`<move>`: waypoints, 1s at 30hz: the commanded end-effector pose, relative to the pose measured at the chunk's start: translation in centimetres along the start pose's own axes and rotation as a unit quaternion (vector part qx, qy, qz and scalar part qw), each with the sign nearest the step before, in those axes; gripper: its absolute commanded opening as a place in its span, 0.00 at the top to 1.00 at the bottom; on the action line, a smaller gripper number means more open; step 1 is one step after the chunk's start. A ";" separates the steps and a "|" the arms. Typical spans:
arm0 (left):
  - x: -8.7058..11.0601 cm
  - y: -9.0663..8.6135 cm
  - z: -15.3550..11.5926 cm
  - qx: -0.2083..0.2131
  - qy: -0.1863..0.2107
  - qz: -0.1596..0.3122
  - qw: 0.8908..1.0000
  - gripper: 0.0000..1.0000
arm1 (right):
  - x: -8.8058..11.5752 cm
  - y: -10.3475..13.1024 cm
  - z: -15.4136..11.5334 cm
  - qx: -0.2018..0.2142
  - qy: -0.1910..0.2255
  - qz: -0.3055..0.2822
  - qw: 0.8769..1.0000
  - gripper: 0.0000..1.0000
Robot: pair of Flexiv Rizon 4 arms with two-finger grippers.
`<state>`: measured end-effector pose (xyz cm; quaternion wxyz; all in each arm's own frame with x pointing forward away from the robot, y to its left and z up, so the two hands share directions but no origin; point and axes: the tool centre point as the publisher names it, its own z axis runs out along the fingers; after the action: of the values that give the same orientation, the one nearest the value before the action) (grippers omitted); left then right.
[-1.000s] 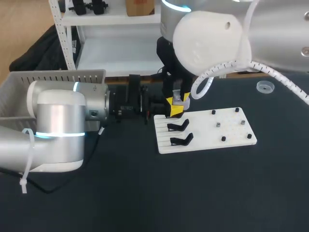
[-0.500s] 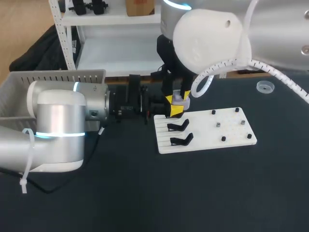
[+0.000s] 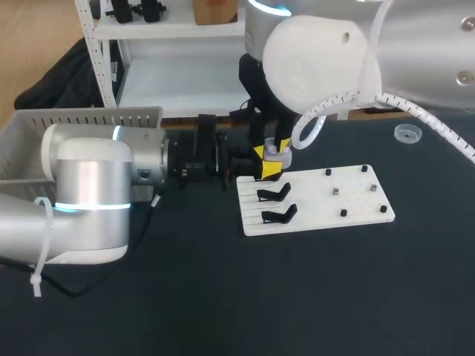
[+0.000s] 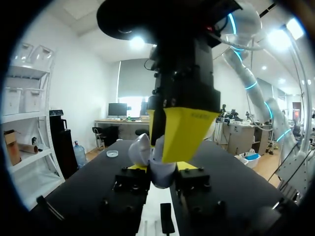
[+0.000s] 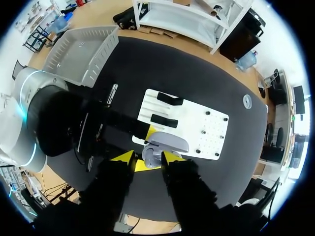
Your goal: Pick up each earbud case from the left stands, insert the matching earbuds, close the lid, and place the case in the box.
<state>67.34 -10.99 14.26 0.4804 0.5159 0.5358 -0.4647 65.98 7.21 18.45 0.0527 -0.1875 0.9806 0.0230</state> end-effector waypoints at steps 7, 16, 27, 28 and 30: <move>0.0 -0.1 0.1 -0.002 -0.001 0.001 1.000 1.00 | -0.1 -0.1 -0.6 0.005 0.001 -0.004 1.000 0.64; 0.0 -0.1 0.1 -0.002 -0.001 0.001 1.000 1.00 | -0.5 -1.6 -2.3 0.009 -0.021 0.017 1.000 0.63; 0.0 -0.1 0.1 -0.002 -0.001 0.001 1.000 1.00 | -6.9 -4.6 -0.9 0.016 -0.047 0.069 0.996 0.62; 0.0 -0.1 0.1 -0.002 -0.001 0.001 1.000 1.00 | -7.2 -5.0 -0.6 0.020 -0.046 0.075 0.996 0.62; 0.0 -0.1 0.1 -0.002 -0.001 0.001 1.000 1.00 | -7.4 -5.6 0.2 0.022 -0.039 0.080 0.996 0.62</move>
<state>67.34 -10.98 14.26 0.4804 0.5159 0.5358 -0.4647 72.98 4.26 19.70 0.1108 -0.1071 0.9879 0.0152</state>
